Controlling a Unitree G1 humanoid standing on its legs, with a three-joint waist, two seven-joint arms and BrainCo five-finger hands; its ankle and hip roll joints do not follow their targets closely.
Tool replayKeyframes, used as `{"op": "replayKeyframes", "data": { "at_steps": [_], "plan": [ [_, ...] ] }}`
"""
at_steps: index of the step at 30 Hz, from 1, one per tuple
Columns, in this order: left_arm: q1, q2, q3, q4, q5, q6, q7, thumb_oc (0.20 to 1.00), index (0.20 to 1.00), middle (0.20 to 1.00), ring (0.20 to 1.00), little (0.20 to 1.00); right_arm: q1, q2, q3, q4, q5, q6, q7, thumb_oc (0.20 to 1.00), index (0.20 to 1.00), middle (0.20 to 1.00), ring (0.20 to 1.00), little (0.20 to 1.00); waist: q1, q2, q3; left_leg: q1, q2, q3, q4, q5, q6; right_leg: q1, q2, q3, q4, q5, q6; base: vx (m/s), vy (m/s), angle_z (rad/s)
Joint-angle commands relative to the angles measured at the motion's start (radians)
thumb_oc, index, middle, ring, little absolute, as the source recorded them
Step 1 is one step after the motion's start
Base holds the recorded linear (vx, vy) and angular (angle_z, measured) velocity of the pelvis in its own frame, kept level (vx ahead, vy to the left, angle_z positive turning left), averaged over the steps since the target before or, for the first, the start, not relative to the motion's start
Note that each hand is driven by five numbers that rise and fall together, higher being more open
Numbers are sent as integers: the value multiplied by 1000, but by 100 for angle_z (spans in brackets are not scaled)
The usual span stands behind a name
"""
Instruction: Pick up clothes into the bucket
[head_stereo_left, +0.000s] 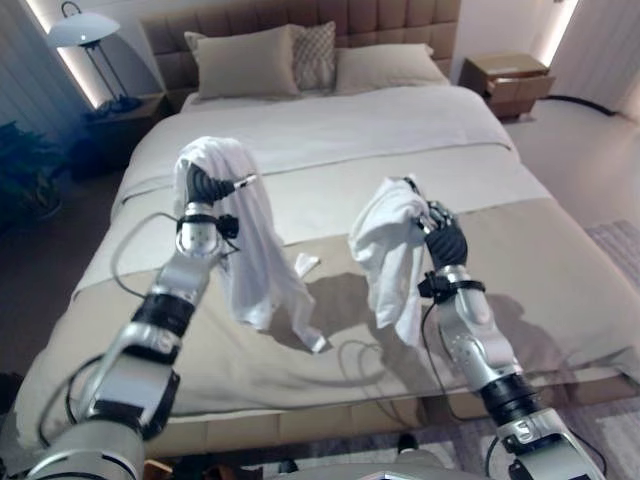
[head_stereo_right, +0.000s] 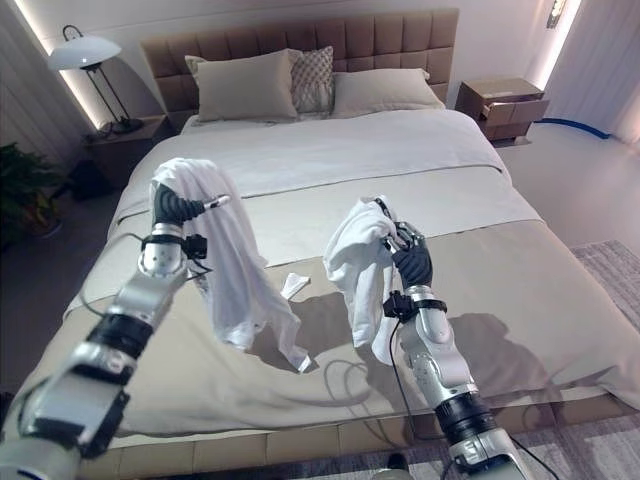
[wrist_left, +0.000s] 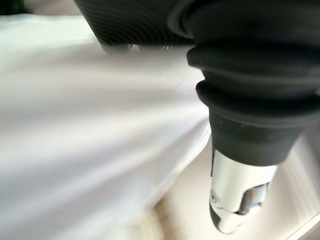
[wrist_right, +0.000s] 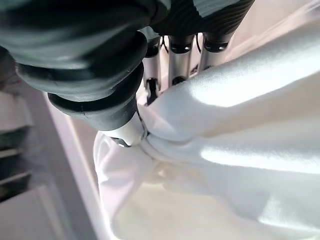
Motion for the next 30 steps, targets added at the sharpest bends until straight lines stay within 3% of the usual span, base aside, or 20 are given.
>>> {"op": "replayKeyframes", "data": {
  "at_steps": [1,4,7,9,10,11,13,14,15,16,18,24,30],
  "plan": [
    [-103,43,36,-2,36,-47,-35,1000,1000,1000,1000,1000,-55,12,-39,-141,-12,-92,31,200,200,200,200,200,14,-65,-11,17,32,11,41,-42,-38,19,-95,-50,31,25,83,0,0,0],
    [-86,24,38,-5,29,-46,-42,1000,1000,1000,1000,1000,-63,9,-45,-147,-11,-94,29,200,200,200,200,200,16,-65,-7,13,34,10,43,-43,-38,18,-96,-50,32,25,83,0,0,0],
    [-54,58,-4,-14,85,-52,-118,1000,1000,1000,1000,1000,-79,1,-53,-148,-16,-95,37,200,200,200,200,200,20,-66,-3,11,33,8,43,-42,-37,18,-95,-50,33,24,82,0,0,0],
    [-58,67,-18,-5,115,-49,-113,1000,1000,1000,1000,1000,-84,1,-49,-149,-18,-96,39,200,200,200,200,200,21,-67,-2,11,33,7,43,-42,-36,17,-95,-49,34,24,82,0,0,0],
    [-84,96,-86,29,248,-37,-135,1000,1000,1000,1000,1000,-91,-7,-45,-152,-24,-101,40,200,200,200,200,200,18,-65,0,7,33,6,42,-39,-37,14,-94,-48,34,24,84,0,0,0],
    [-87,95,-88,30,249,-38,-135,1000,1000,1000,1000,1000,-91,-6,-46,-152,-24,-101,40,200,200,200,200,200,19,-66,0,7,33,5,42,-40,-37,15,-94,-48,34,23,84,0,0,0],
    [-115,127,-157,39,392,-28,-132,1000,1000,1000,1000,1000,-93,-14,-39,-161,-28,-106,47,200,200,200,200,200,16,-65,1,7,33,6,40,-39,-37,13,-94,-48,34,25,86,0,0,0],
    [-156,156,-255,42,560,-17,-147,1000,1000,1000,1000,1000,-93,-25,-36,-173,-37,-113,50,200,200,200,200,200,14,-64,4,6,33,7,37,-39,-37,11,-95,-48,34,25,89,0,0,0],
    [-158,156,-257,43,561,-18,-146,1000,1000,1000,1000,1000,-92,-24,-38,-173,-37,-112,50,200,200,200,200,200,15,-65,4,7,33,7,38,-39,-37,12,-95,-48,34,25,89,0,0,0],
    [-193,166,-338,58,667,-17,-166,1000,1000,1000,1000,1000,-95,-34,-29,-182,-38,-116,51,200,200,200,200,200,12,-64,7,5,32,6,36,-38,-37,9,-96,-46,33,26,91,0,0,0],
    [-217,191,-414,28,737,-41,-210,1000,1000,1000,1000,1000,-94,-46,-30,-192,-42,-115,50,200,200,200,200,200,11,-61,9,3,31,5,34,-38,-37,7,-96,-47,34,27,95,0,0,0],
    [-264,212,-568,13,864,-91,-271,1000,1000,1000,1000,1000,-92,-44,-23,-191,-49,-112,58,200,200,200,200,200,5,-58,8,8,28,8,28,-39,-35,6,-98,-44,33,29,98,0,0,0],
    [-280,196,-603,24,929,-91,-265,1000,1000,1000,1000,1000,-87,-47,-26,-190,-50,-116,54,200,200,200,200,200,3,-58,7,10,26,9,27,-40,-34,8,-99,-45,31,30,99,0,0,0]
  ]
}}
